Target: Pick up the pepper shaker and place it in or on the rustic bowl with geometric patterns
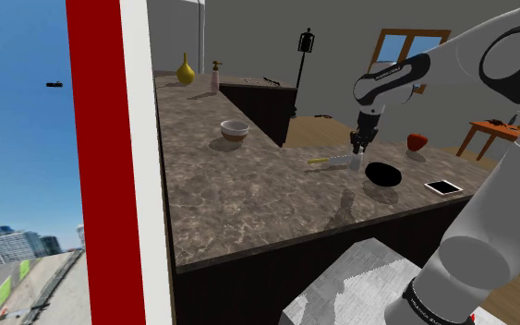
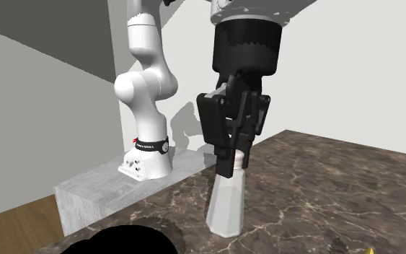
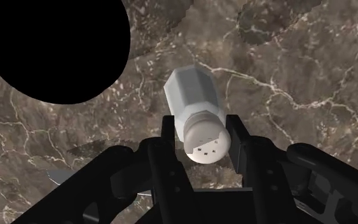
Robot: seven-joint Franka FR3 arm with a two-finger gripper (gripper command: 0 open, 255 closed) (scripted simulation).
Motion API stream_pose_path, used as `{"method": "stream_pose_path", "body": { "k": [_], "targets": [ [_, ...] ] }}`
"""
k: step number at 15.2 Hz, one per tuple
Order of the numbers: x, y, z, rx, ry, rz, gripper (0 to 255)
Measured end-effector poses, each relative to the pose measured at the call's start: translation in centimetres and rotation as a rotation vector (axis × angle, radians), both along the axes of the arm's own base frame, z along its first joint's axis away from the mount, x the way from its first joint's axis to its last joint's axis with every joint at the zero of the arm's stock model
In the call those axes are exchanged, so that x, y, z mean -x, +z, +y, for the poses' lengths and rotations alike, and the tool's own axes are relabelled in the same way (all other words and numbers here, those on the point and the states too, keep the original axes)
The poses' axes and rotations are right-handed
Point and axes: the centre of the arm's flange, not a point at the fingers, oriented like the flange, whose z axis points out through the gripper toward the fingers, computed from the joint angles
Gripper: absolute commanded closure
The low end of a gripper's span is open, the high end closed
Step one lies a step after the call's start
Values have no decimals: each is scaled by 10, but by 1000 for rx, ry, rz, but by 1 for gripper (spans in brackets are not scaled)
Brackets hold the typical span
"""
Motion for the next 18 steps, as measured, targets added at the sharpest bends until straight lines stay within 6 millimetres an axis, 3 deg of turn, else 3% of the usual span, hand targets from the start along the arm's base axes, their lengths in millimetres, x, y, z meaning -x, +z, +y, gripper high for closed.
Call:
{"method": "stream_pose_path", "body": {
  "k": [18],
  "targets": [
    [2, 94, 1, 0, 0, 0, 255]
  ]
}}
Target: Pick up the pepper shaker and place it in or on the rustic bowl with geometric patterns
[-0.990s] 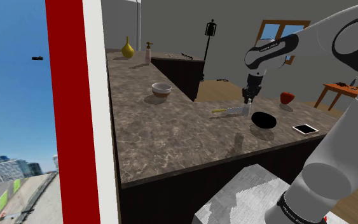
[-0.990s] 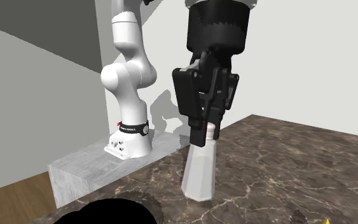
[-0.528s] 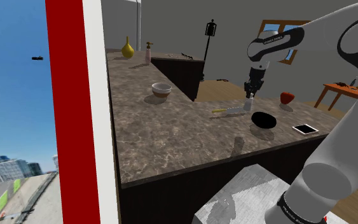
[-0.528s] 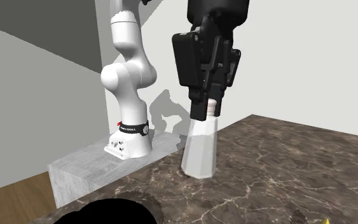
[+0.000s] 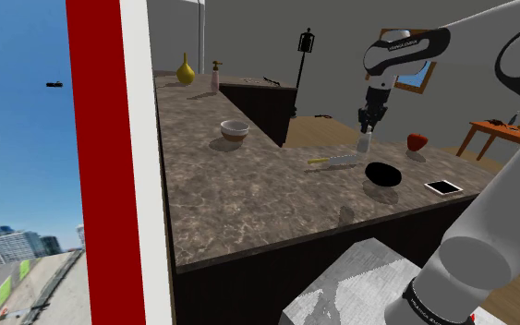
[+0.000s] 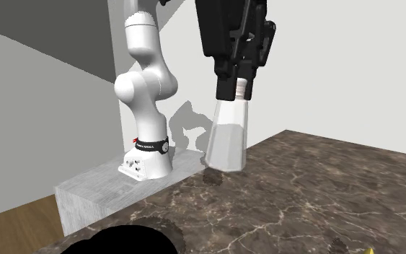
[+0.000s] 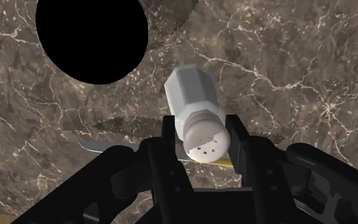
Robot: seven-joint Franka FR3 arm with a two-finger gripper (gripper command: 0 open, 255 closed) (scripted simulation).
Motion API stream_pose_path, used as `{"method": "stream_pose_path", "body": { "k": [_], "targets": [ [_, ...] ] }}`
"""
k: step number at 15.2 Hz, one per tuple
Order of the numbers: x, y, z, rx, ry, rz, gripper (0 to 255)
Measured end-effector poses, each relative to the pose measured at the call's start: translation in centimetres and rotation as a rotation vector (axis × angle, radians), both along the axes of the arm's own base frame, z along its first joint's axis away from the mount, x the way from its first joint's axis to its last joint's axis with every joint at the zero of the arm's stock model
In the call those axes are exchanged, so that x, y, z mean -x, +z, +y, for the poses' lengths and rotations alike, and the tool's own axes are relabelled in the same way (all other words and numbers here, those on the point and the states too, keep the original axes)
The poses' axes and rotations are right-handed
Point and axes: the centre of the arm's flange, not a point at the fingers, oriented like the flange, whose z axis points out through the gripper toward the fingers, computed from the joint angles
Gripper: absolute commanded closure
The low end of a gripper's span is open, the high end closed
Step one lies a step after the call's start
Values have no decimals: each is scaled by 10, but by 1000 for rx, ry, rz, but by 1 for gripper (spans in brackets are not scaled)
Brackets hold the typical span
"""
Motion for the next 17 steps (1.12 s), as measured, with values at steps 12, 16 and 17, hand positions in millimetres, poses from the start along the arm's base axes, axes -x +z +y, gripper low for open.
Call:
{"method": "stream_pose_path", "body": {
  "k": [12, 16, 17],
  "targets": [
    [63, 39, -113, 0, -3, 0, 255],
    [81, 42, -147, 0, -2, 0, 255],
    [81, 38, -148, 0, -1, 0, 255]
  ]
}}
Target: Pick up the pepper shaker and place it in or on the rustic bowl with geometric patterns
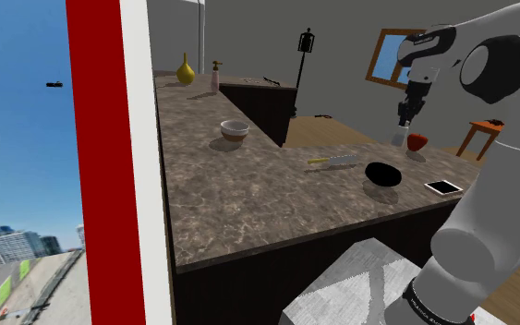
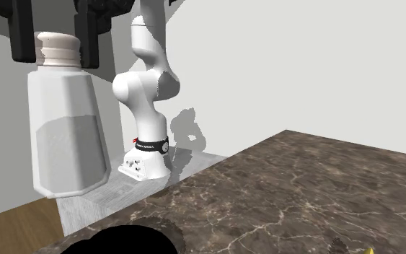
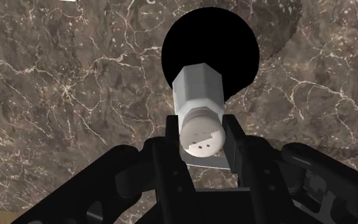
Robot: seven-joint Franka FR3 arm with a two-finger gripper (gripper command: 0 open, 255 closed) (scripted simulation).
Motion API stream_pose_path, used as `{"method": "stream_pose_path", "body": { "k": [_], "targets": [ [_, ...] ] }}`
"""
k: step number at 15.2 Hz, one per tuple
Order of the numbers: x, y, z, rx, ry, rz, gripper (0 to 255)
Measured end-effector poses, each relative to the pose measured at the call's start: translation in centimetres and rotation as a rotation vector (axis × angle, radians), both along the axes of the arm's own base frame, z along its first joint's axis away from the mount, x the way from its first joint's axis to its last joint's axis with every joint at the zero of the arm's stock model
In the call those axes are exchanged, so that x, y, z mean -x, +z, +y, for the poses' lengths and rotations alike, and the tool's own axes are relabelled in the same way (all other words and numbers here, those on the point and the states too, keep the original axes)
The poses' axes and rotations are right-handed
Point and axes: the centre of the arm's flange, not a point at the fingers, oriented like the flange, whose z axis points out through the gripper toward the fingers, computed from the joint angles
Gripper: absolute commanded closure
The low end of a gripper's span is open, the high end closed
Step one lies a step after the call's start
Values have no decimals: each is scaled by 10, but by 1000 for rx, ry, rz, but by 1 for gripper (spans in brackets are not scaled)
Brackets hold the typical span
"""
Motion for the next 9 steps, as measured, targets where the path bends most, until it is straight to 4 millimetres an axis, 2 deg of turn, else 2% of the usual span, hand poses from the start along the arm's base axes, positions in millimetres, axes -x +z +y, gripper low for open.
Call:
{"method": "stream_pose_path", "body": {
  "k": [9],
  "targets": [
    [1, -46, -2, 0, 1, 0, 255]
  ]
}}
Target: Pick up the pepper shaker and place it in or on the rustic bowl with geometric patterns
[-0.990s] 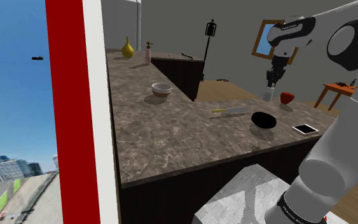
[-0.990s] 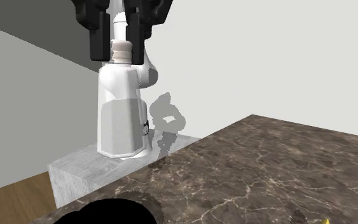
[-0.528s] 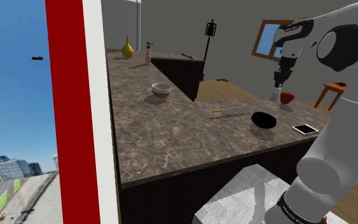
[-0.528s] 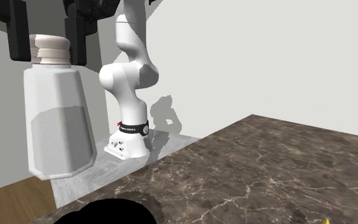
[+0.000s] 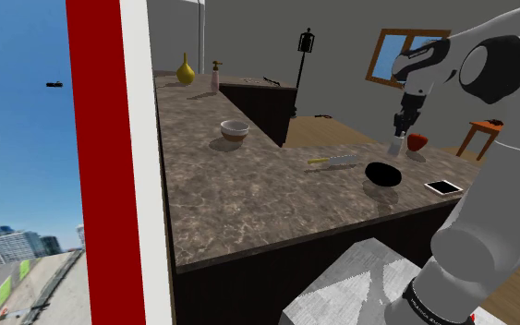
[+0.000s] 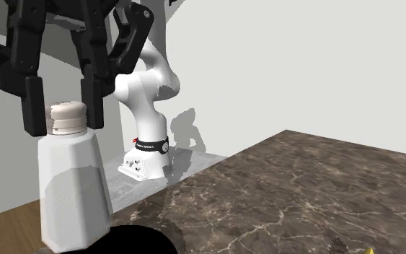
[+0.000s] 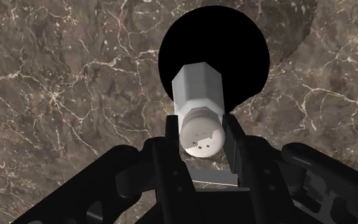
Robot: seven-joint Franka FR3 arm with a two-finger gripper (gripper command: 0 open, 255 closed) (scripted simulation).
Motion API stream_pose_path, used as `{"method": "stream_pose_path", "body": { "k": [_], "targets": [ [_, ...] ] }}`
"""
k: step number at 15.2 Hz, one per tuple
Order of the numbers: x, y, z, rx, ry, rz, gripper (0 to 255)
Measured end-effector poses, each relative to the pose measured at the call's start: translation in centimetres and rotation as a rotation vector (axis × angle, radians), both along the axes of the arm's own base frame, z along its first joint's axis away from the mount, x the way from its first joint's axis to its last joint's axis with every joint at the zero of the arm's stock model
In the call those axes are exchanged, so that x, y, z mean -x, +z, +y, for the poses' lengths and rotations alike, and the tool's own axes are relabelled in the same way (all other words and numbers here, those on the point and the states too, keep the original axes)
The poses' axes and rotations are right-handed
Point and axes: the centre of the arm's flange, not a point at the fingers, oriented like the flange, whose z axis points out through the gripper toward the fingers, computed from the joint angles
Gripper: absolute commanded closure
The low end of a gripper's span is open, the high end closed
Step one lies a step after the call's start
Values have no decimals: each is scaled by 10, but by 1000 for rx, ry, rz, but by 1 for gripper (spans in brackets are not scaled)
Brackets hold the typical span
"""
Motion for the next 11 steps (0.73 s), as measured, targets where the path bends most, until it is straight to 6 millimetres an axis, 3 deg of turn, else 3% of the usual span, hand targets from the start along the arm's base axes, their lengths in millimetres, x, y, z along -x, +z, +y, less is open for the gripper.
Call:
{"method": "stream_pose_path", "body": {
  "k": [11],
  "targets": [
    [0, -52, 0, 0, 0, 0, 255]
  ]
}}
